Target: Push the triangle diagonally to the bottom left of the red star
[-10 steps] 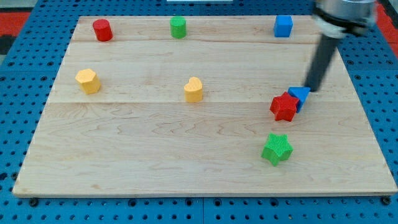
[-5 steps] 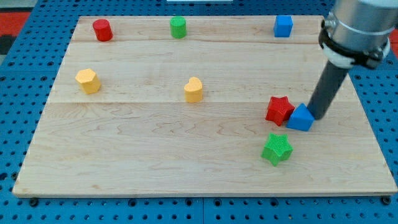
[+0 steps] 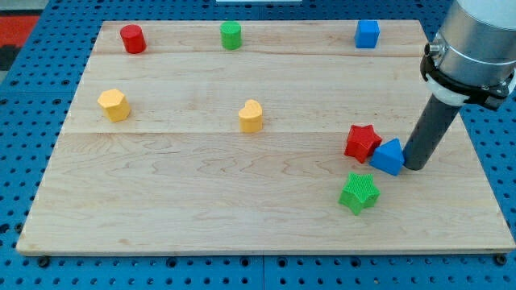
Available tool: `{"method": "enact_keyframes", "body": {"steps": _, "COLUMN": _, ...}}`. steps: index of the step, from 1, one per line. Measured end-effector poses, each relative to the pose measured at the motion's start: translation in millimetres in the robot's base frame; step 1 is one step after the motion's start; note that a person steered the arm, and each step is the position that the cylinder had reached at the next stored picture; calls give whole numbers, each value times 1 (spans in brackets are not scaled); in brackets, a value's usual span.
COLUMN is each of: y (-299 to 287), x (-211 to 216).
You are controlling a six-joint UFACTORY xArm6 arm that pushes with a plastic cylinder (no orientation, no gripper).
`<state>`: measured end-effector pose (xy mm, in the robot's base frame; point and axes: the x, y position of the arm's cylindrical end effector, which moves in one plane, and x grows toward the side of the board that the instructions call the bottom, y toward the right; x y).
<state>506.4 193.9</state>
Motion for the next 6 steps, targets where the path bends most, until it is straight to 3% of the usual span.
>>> {"method": "enact_keyframes", "body": {"steps": 2, "y": -15, "x": -14}}
{"method": "enact_keyframes", "body": {"steps": 4, "y": -173, "x": -14}}
{"method": "enact_keyframes", "body": {"steps": 6, "y": -169, "x": -14}}
